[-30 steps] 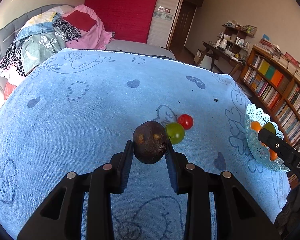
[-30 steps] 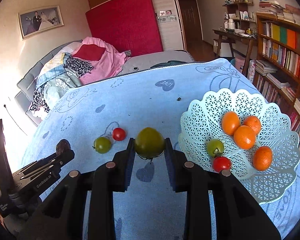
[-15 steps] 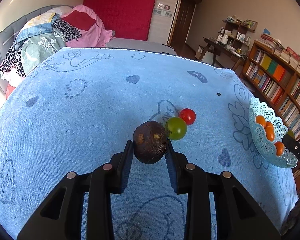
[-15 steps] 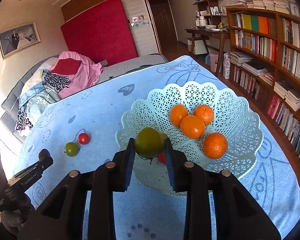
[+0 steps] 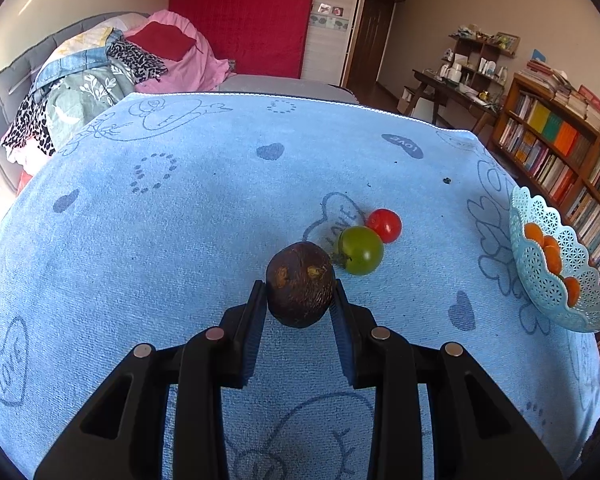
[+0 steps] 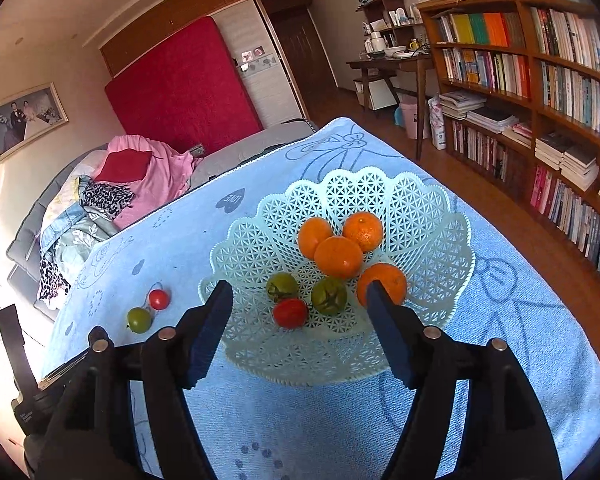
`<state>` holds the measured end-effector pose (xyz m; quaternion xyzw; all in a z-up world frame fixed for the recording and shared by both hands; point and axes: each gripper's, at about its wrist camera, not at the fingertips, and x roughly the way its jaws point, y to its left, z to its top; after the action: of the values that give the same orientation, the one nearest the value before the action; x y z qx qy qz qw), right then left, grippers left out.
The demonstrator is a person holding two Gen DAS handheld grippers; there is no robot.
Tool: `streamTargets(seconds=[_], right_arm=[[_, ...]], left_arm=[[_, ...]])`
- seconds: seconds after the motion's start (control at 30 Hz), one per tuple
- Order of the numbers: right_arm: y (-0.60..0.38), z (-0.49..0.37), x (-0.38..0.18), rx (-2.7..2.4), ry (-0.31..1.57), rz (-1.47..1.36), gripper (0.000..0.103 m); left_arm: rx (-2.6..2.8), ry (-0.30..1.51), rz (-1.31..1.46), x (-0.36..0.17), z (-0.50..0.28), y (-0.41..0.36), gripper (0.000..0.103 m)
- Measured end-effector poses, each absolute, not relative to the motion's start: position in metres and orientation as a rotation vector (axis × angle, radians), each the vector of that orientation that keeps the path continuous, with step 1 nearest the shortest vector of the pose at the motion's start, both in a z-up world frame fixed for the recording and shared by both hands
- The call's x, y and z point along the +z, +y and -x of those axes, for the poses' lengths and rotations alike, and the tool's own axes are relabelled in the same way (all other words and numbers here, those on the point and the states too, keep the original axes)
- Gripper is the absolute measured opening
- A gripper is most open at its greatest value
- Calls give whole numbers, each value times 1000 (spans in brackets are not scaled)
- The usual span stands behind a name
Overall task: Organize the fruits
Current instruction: 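Carry the brown fruit in the left tool into the basket and open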
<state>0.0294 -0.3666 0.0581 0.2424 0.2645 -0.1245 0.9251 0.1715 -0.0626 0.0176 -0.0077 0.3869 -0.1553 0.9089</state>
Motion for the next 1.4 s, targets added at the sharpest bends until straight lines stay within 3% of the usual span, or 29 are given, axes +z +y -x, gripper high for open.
streamTargets(seconds=[0.53, 1.4], right_arm=[[-364, -3, 70, -286, 467, -394, 76], [-414, 20, 82, -364, 416, -482, 76]], left_arm=[[-408, 741, -103, 37, -147, -105, 32], [-716, 756, -203, 56, -129, -253, 33]])
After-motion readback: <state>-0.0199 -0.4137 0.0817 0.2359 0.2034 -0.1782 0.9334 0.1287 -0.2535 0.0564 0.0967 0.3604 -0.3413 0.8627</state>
